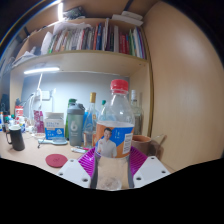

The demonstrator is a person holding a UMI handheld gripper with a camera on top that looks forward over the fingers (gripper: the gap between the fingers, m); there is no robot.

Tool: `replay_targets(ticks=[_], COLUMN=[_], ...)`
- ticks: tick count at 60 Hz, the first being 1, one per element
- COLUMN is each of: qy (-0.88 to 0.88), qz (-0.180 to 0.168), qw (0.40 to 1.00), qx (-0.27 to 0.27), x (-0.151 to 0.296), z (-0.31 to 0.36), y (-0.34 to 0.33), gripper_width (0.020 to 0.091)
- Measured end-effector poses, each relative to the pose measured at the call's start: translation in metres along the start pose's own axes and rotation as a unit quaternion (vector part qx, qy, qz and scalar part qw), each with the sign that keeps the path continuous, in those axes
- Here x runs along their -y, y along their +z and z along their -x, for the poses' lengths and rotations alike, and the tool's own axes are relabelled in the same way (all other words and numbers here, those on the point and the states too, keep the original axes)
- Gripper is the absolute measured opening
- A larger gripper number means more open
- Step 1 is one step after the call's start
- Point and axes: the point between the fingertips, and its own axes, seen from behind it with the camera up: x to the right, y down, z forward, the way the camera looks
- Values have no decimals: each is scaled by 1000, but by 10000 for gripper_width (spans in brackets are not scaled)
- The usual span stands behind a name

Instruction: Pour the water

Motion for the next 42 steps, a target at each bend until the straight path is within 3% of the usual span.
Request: replay_targets(ticks=[8, 21, 29, 42], qy=[-8, -256, -488, -763], qz=[-3, -78, -139, -178], qw=[1000, 963, 861, 620], qx=[20, 34, 35, 34], x=[20, 134, 179, 149], z=[23, 114, 203, 318], y=[-2, 18, 30, 56], gripper_width=[412, 414, 410, 409])
